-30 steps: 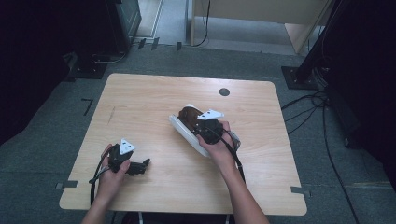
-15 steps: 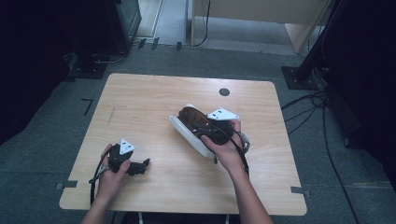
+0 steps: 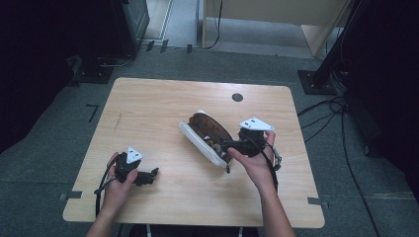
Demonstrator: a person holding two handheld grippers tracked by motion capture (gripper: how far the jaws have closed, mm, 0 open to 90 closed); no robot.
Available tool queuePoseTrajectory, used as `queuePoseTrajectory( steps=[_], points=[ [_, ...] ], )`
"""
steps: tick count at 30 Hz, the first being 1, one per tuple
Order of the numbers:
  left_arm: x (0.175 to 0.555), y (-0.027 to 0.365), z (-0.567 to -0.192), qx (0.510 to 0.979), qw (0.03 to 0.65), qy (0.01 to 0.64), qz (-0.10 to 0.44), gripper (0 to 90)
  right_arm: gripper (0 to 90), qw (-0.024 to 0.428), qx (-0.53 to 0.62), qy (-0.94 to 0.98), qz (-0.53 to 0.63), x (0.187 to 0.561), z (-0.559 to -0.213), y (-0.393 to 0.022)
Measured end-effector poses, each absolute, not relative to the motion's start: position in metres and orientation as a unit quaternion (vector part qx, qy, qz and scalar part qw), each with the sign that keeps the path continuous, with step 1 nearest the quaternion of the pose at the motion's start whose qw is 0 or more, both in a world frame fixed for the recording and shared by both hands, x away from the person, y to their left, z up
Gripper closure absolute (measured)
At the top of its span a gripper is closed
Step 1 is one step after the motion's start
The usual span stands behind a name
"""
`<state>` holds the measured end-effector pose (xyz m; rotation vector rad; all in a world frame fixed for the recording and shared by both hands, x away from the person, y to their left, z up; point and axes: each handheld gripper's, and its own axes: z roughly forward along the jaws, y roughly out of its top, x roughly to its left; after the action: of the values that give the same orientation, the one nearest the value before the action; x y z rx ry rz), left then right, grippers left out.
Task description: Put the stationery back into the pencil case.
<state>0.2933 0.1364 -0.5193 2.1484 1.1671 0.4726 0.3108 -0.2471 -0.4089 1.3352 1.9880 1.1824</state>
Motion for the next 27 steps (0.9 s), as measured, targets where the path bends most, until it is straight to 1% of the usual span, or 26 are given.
queuePoseTrajectory(
  steps=[3,9,17,27],
  points=[
    [0.293,0.136,-0.519,0.817,0.321,0.445,0.180,0.5,0.0,0.231,0.493,0.721,0.429,0.309,-0.412,-0.258],
    [0.293,0.136,-0.519,0.817,0.320,0.444,0.180,0.5,0.0,0.232,0.498,0.719,0.426,0.303,-0.420,-0.275],
    [0.293,0.136,-0.519,0.817,0.320,0.444,0.180,0.5,0.0,0.246,0.514,0.717,0.402,0.296,-0.430,-0.293],
    [0.293,0.136,-0.519,0.818,0.320,0.443,0.179,0.5,0.0,0.241,0.541,0.710,0.381,0.285,-0.454,-0.319]
  ],
)
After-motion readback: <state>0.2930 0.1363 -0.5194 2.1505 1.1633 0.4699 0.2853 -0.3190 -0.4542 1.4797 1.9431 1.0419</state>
